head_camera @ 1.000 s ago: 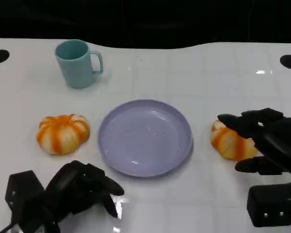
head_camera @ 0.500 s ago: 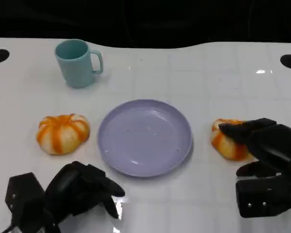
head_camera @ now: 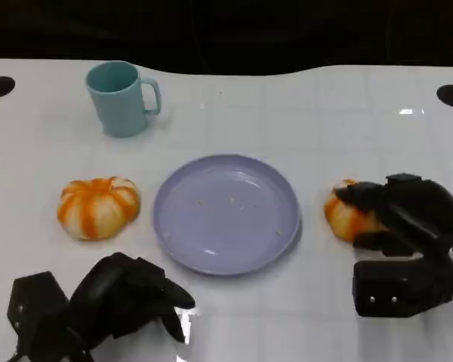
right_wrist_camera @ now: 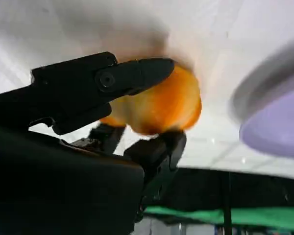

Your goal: Grasp the bread from the table and place it into the plate.

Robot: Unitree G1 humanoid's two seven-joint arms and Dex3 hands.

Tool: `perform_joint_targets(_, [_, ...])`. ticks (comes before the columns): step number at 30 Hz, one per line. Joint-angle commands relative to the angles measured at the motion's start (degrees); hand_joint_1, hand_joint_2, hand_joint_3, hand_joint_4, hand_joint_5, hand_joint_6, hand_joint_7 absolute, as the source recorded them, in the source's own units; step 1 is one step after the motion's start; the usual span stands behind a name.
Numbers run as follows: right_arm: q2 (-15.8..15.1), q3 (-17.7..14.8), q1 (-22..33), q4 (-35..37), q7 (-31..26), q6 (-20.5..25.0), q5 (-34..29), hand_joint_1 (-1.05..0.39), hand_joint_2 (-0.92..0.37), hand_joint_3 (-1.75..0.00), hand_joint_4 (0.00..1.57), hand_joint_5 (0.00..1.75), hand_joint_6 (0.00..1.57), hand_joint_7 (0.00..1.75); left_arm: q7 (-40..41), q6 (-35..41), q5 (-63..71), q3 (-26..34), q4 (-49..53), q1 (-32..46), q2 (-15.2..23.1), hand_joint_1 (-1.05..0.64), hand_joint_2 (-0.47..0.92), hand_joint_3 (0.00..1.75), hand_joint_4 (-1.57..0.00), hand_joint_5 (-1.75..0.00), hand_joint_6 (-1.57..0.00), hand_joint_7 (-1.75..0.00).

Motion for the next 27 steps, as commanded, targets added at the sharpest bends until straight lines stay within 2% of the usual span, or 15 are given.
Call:
perform_joint_targets(1, [-0.4, 0.6, -0.1, 1.6, -6.9, -2.8, 0.5, -0.26, -0.87, -0.46, 0.83, 1.74, 0.65, 1.59, 0.7, 1.0, 0.0, -0.1, -1.3, 0.8, 0.8, -1.05, 0.92, 0.03, -1.34, -0.84, -1.57, -0.09])
perform_joint_targets(3, [-0.3, 0.4, -0.2, 1.4, -7.8, -3.4, 1.1, -0.24, -0.84, -0.47, 0.83, 1.74, 0.62, 1.71, 1.1, 0.8, 0.5, -0.3, -1.5, 0.8, 0.9, -1.05, 0.92, 0.03, -1.34, -0.85, -1.57, -0.09])
perform_joint_targets(6, [-0.5, 0.5, -0.3, 0.3, -8.6, -3.6, 1.1, -0.21, -0.74, -0.61, 0.86, 1.75, 0.66, 1.64, 1.3, 1.1, 0.4, -0.5, -1.6, 0.8, 1.0, -1.05, 0.92, 0.03, -1.34, -0.85, -1.57, -0.1])
perform_joint_targets(9, [-0.6, 0.5, -0.3, -0.8, -11.2, -4.3, 0.9, -0.19, -0.67, -0.66, 0.87, 1.75, 0.66, 1.64, 1.2, 1.6, 0.0, -0.6, -1.6, 0.7, 1.0, -1.05, 0.92, 0.03, -1.34, -0.85, -1.57, -0.1])
perform_joint_targets(11, [-0.5, 0.2, -0.3, -1.4, -12.7, -5.1, 1.3, -0.16, -0.53, -0.83, 0.88, 1.75, 0.66, 1.71, 1.5, 1.6, 0.3, -0.7, -1.8, 0.7, 1.0, -1.05, 0.92, 0.03, -1.34, -0.85, -1.57, -0.1])
perform_joint_targets(21, [-0.6, -0.8, -0.3, -4.9, -17.2, -8.0, 2.2, -0.1, -0.26, -1.27, 0.95, 1.75, 0.7, 1.75, 1.6, 0.9, 0.3, -0.7, -1.5, 0.9, 1.0, -1.05, 0.92, 0.03, -1.35, -0.85, -1.57, -0.1])
perform_joint_targets(23, [-0.4, -0.9, -0.1, -5.5, -17.1, -8.3, 2.6, -0.09, -0.24, -1.35, 0.96, 1.75, 0.71, 1.75, 1.3, 0.4, 0.3, -0.7, -1.2, 0.7, 1.1, -1.05, 0.92, 0.05, -1.35, -0.85, -1.57, -0.1])
perform_joint_targets(27, [-0.4, -1.1, 0.2, -7.2, -17.0, -9.5, 3.2, -0.09, -0.23, -1.37, 0.95, 1.75, 0.71, 1.75, 1.1, 0.1, 0.1, -0.5, -0.5, 0.5, 1.3, -1.05, 0.92, 0.06, -1.35, -0.86, -1.57, -0.09])
